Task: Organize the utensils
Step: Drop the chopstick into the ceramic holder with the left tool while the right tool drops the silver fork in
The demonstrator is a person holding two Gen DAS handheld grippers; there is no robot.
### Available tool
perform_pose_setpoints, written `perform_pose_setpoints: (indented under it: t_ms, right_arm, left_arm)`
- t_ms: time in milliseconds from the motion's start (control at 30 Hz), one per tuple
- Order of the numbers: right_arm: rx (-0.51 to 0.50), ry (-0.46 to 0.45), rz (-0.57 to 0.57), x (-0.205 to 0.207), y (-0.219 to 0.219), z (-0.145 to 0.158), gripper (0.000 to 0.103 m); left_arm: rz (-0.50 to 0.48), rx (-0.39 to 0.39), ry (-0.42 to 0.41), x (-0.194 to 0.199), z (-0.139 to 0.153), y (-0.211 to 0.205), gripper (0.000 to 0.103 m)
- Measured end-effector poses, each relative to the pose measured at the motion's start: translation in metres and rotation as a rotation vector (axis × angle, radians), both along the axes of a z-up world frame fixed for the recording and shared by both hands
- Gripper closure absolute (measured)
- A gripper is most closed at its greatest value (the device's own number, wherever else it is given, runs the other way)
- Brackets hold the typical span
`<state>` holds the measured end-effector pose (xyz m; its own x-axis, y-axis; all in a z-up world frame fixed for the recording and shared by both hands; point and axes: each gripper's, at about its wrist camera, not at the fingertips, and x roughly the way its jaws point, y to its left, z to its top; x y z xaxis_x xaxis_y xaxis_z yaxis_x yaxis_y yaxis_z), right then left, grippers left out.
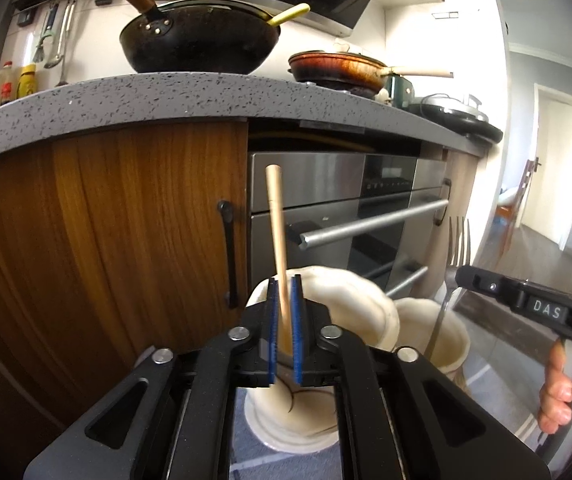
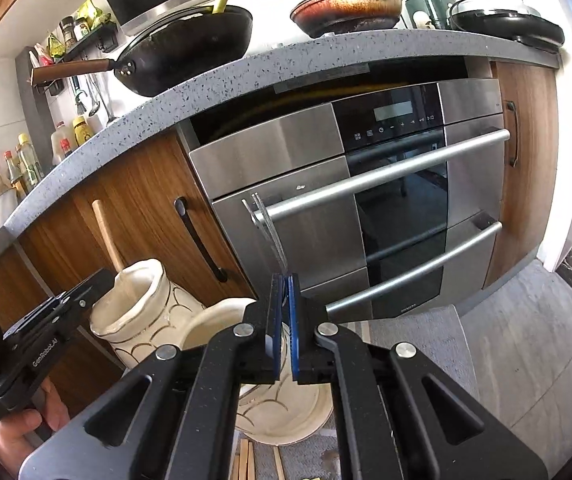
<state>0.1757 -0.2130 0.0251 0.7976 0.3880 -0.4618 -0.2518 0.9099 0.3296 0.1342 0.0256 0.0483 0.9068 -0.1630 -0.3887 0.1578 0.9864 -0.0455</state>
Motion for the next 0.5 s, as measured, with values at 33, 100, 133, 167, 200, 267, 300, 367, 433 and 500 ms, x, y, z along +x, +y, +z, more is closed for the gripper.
perform_pose_setpoints:
  t_ms: [33, 100, 133, 167, 200, 267, 300, 367, 433, 500]
  right_arm:
    - [0.004, 0.003, -0.001, -0.001, -0.001, 0.0, 0.099]
    - [0.008, 0.008, -0.004, -0.004, -0.003, 0.0, 0.098]
    - [0.012, 0.012, -0.004, -0.007, -0.005, -0.001, 0.088]
    - [0.019, 0.013, -0.005, -0.011, -0.007, -0.001, 0.079]
    - [0.03, 0.012, -0.01, -0.017, -0.012, 0.0, 0.058]
    - [0.045, 0.0, -0.017, -0.03, -0.021, 0.0, 0.043]
    - [0.04, -0.006, -0.024, -0.037, -0.026, 0.0, 0.036]
    - [0.025, -0.013, -0.033, -0.05, -0.033, 0.0, 0.025]
    - [0.011, -0.021, -0.04, -0.063, -0.042, -0.001, 0.015]
    - [-0.012, -0.034, -0.049, -0.077, -0.051, -0.003, 0.01]
  left_arm:
    - [0.0, -0.002, -0.001, -0.002, 0.0, 0.001, 0.09]
    - [0.004, -0.001, -0.004, -0.006, 0.001, 0.003, 0.088]
    - [0.008, 0.002, -0.003, -0.009, 0.002, 0.003, 0.087]
    - [0.012, 0.002, 0.0, -0.011, 0.003, 0.003, 0.084]
    - [0.013, 0.001, 0.002, -0.013, 0.004, 0.004, 0.078]
    - [0.014, -0.005, -0.004, -0.021, 0.007, 0.004, 0.061]
    - [0.016, -0.009, -0.013, -0.027, 0.009, 0.005, 0.049]
    - [0.019, -0.013, -0.024, -0.037, 0.012, 0.004, 0.032]
    - [0.023, -0.012, -0.027, -0.048, 0.012, 0.003, 0.02]
    - [0.019, 0.0, -0.02, -0.056, 0.011, 0.0, 0.013]
